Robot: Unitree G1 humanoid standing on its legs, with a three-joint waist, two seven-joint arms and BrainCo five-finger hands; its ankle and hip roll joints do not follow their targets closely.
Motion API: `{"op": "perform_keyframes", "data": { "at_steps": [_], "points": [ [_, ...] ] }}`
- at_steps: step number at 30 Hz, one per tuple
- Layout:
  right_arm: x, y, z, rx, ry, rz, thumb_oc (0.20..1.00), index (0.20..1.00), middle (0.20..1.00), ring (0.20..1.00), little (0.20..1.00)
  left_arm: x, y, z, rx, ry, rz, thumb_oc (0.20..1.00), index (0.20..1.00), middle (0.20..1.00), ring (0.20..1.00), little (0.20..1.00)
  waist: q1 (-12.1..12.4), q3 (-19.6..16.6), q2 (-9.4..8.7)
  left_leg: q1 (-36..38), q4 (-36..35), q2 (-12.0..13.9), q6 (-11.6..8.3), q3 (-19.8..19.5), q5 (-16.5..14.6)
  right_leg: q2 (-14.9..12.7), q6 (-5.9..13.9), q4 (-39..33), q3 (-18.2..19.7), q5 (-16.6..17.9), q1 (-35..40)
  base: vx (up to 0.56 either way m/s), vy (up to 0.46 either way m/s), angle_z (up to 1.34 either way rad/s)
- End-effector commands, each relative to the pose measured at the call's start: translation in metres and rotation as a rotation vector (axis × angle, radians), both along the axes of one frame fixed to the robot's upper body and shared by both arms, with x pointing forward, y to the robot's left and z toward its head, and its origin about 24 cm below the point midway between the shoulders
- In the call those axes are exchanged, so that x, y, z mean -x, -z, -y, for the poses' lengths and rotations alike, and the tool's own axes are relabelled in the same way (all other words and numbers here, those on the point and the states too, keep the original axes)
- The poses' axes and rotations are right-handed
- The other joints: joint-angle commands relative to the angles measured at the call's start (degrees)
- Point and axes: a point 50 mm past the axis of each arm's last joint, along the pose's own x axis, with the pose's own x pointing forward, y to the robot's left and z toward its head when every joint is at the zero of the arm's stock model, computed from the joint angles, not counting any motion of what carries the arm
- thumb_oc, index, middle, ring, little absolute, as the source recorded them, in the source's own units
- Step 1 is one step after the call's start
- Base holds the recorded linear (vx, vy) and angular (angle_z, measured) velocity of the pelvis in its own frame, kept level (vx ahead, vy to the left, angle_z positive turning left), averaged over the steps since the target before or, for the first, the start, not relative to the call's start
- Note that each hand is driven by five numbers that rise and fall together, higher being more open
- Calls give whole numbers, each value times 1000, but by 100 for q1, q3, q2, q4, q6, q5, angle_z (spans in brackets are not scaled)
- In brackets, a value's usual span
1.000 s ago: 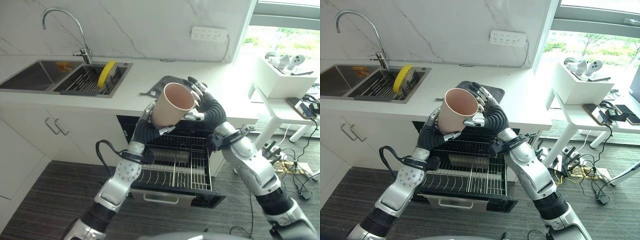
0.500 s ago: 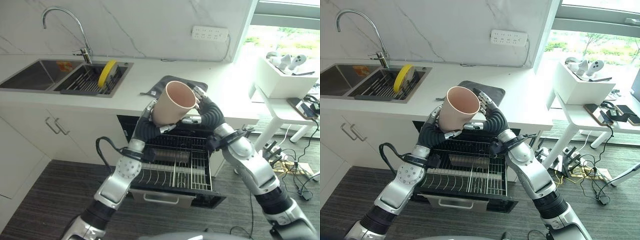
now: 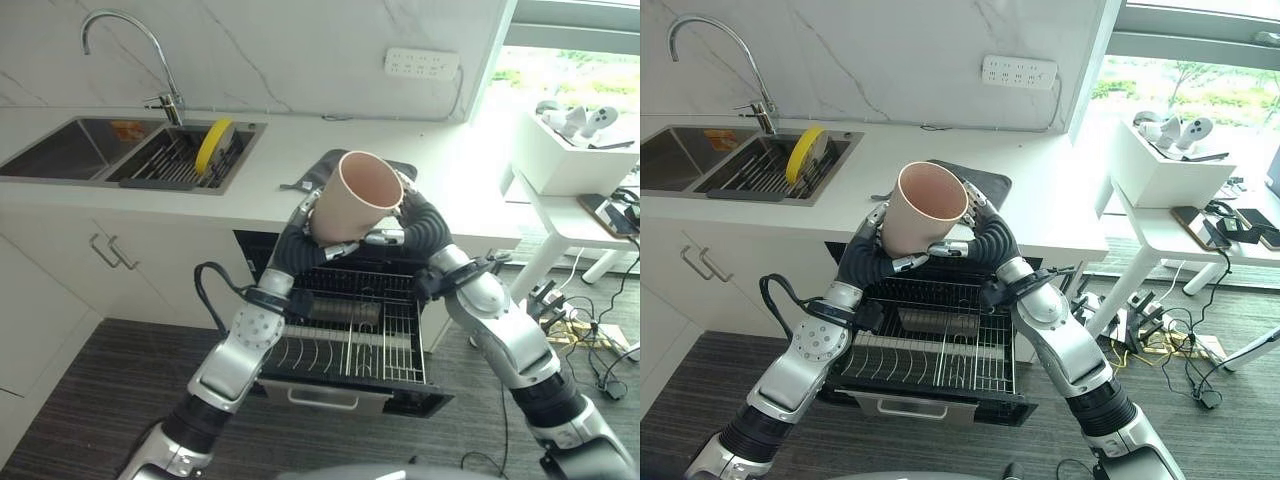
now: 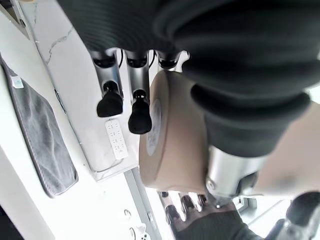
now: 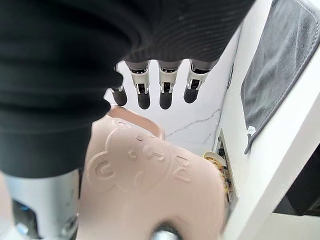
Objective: Place the dishes in the dishwasher.
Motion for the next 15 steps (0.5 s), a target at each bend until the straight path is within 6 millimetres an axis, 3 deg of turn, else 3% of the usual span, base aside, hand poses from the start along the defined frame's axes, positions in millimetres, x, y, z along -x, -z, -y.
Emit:
{"op": "perform_keyframes", "data": {
  "at_steps": [1,10,15],
  "points": [
    [3,-56,-6,-107,-61,230,1000,1000,1000,1000,1000,-7,-38,17,4,98,165,200,200,200,200,200,50,44,-56,-72,-1,-37,394,283,-450,-252,312,71,46,-1177,671,0,0,0],
    [4,-64,-6,-129,-61,253,1000,1000,1000,1000,1000,-7,-32,19,-22,101,157,200,200,200,200,200,65,50,-75,-61,-1,-44,396,305,-465,-238,300,50,47,-1172,681,0,0,0],
    [4,-63,-9,-42,-77,279,1000,1000,1000,1000,1000,-7,-32,20,-50,120,161,200,200,200,200,200,67,43,-93,-68,-1,-55,401,306,-468,-222,295,50,72,-1177,669,0,0,0]
  ]
}}
